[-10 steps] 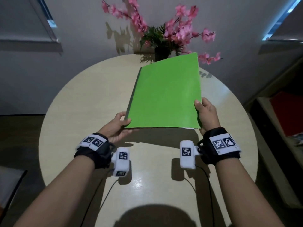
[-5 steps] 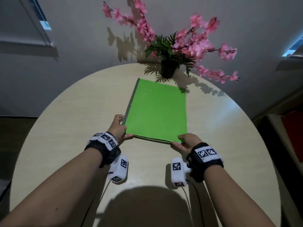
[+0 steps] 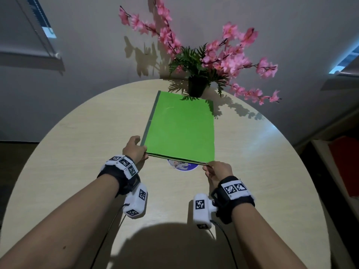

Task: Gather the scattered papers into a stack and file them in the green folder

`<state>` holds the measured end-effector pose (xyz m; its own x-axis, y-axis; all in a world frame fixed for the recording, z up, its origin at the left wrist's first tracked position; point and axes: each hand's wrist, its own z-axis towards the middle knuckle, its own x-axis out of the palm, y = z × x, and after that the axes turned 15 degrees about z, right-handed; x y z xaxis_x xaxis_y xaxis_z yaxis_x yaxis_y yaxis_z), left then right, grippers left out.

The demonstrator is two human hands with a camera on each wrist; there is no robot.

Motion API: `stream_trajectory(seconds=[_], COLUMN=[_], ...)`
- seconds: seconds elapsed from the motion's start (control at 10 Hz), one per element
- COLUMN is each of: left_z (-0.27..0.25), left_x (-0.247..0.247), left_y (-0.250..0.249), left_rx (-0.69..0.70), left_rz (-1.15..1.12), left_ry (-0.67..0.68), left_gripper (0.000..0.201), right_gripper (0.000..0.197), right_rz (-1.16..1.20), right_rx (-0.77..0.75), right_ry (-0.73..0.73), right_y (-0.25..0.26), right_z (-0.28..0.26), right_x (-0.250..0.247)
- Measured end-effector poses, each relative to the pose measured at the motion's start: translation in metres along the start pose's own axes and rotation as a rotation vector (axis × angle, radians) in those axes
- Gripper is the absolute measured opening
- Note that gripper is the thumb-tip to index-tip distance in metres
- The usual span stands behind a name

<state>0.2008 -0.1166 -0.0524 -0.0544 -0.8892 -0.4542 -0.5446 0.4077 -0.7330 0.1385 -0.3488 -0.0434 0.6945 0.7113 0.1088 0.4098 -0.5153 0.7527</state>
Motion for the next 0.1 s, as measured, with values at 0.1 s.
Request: stream_trajectory(seconds=[0.1], left_z=[-0.0138], left_x=[-0.006], left_y=[0.0163], left_rx=[0.023], left_rz=[0.165], left_ry=[-0.028], left_gripper=[0.055], right_gripper=[0.03], right_rz=[-0.057], right_rx=[0.029], right_ry=[0.002], right_y=[-0.0038], right_z=[-0.016], right_x=[-0.0264])
